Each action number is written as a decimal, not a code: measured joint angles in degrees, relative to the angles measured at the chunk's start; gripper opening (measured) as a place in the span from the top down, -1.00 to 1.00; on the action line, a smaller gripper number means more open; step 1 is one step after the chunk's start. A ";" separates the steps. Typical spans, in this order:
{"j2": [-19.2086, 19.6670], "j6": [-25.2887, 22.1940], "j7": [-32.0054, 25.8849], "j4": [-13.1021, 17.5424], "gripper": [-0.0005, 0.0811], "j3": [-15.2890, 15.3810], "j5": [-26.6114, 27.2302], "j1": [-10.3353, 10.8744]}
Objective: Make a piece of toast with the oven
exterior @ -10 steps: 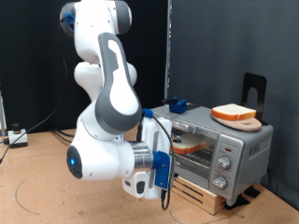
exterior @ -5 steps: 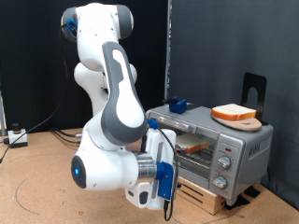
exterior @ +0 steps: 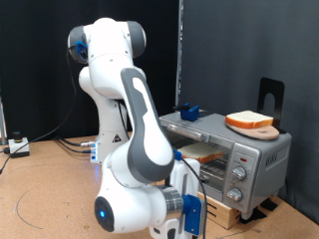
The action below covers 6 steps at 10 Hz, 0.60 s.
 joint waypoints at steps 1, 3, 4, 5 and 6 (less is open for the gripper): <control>1.33 0.07 0.06 1.28 -0.99 0.43 0.00 0.86; 3.11 0.60 0.32 2.69 -0.99 1.00 0.01 2.70; 3.61 1.00 0.33 2.87 -0.99 1.33 0.07 3.54; 3.82 1.59 0.33 2.89 -0.99 1.67 0.24 4.38; 3.97 1.96 0.33 2.89 -0.99 2.02 0.38 5.11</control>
